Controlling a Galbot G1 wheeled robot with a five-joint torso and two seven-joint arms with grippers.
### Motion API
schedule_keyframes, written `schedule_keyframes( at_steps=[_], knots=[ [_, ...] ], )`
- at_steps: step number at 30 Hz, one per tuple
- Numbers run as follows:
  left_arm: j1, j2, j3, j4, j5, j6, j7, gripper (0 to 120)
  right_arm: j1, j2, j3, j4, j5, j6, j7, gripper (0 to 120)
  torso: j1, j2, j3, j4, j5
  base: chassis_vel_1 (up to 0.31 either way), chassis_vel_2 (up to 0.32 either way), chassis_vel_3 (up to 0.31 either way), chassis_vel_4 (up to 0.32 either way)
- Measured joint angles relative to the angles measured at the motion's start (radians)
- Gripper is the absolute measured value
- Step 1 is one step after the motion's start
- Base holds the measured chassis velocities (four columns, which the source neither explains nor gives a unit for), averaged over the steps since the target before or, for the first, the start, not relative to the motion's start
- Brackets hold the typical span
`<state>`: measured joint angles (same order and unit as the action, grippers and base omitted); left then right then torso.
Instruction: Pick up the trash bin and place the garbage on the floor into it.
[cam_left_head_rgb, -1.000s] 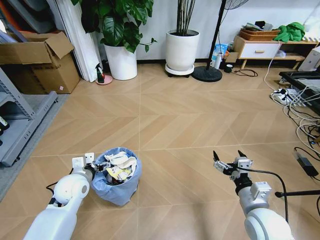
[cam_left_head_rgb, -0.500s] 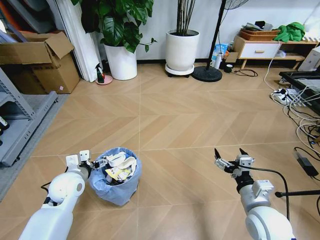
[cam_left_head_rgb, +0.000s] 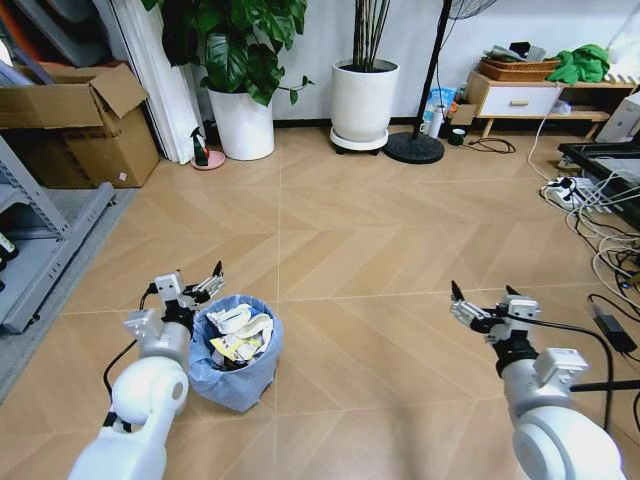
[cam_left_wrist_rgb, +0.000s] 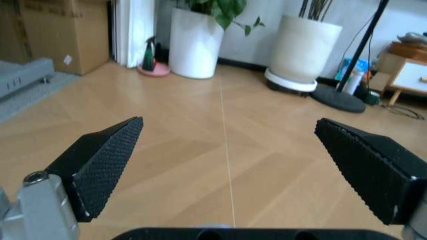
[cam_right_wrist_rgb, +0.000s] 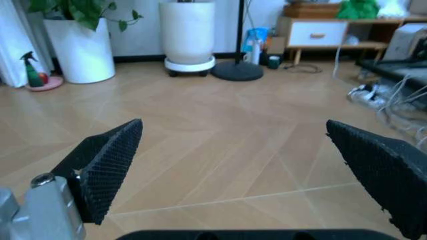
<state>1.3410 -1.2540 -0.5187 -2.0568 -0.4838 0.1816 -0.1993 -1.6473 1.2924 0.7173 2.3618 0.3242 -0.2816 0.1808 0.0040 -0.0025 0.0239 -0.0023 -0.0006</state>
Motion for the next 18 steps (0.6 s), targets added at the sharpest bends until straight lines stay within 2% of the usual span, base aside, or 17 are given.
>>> schedule_keyframes(
  at_steps=[4, 9, 14, 18],
  knots=[
    [0.122, -0.035, -0.042, -0.077, 0.074, 0.000, 0.038, 100, -0.073, 0.042, 0.114, 0.021, -0.137, 0.108, -0.177, 100, 0.000, 0.000, 0.000, 0.0002, 0.0001, 0.000, 0.000, 0.000, 0.000],
    [0.196, -0.092, -0.072, -0.145, 0.158, -0.005, 0.056, 100, -0.112, 0.085, 0.159, 0.040, -0.154, 0.156, -0.216, 100, 0.000, 0.000, 0.000, 0.0000, 0.0000, 0.000, 0.000, 0.000, 0.000],
    [0.228, -0.123, -0.068, -0.184, 0.226, -0.006, 0.069, 100, -0.138, 0.118, 0.133, 0.093, -0.154, 0.164, -0.210, 100, 0.000, 0.000, 0.000, -0.0001, -0.0003, 0.000, 0.000, 0.000, 0.000],
    [0.277, -0.139, -0.068, -0.233, 0.258, 0.003, 0.090, 100, -0.149, 0.139, 0.068, 0.139, -0.153, 0.160, -0.175, 100, 0.000, 0.000, 0.000, 0.0000, -0.0007, 0.000, 0.000, 0.000, 0.000]
  ],
)
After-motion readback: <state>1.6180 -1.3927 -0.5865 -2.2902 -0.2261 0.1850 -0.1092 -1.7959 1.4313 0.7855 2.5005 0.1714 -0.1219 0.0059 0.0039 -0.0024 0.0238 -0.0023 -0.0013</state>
